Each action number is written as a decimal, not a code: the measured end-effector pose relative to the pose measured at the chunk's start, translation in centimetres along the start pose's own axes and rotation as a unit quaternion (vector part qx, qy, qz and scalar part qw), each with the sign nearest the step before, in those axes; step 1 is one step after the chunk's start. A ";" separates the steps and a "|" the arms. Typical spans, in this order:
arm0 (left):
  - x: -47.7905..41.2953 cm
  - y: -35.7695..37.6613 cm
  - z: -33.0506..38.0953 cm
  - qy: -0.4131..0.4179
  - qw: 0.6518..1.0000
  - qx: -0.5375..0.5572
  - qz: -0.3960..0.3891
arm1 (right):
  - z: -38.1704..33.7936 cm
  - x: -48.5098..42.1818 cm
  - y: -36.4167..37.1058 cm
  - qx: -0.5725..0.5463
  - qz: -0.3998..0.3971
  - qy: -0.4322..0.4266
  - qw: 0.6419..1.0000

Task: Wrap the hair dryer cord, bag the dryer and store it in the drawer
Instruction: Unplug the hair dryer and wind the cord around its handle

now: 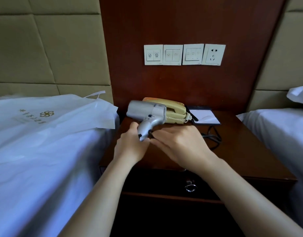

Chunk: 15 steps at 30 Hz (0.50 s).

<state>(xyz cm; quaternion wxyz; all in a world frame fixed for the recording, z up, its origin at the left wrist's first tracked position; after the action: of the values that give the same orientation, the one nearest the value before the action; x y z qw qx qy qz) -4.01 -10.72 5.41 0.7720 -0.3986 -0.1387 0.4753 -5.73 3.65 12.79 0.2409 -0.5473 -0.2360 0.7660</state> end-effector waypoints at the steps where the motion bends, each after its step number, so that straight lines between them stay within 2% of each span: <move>1: 0.2 0.2 0.1 0.008 1.000 -0.012 -0.006 | -0.4 -0.1 0.2 0.004 -0.003 -0.007 1.000; 7: 0.8 0.6 1.0 0.068 0.998 0.004 -0.018 | -1.8 -0.9 0.1 -0.014 0.013 -0.034 0.999; 9: 1.4 0.2 1.6 0.072 0.996 0.049 -0.028 | -2.4 -1.1 0.1 -0.017 0.012 -0.041 0.999; 12: 2.0 -0.4 1.9 0.037 0.989 0.142 -0.032 | -3.0 -0.9 0.6 -0.045 -0.002 -0.037 0.998; 15: 0.8 -0.6 0.9 0.010 0.992 0.129 0.011 | -2.5 -0.2 1.1 -0.080 -0.036 -0.014 0.996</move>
<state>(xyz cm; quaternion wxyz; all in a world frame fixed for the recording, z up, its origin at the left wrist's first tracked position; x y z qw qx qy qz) -3.81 -9.71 6.31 0.8130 -0.3020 -0.0639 0.4937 -3.43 2.89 11.50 0.2205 -0.5448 -0.3195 0.7433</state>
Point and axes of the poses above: each hand's wrist, its own x-axis away from the middle knuckle, its own y-axis out of the palm, z = x × y, the point moved 9 cm from there along -x, towards the middle knuckle, and after that the axes turned 6 degrees about -y, right-handed, at the moved point
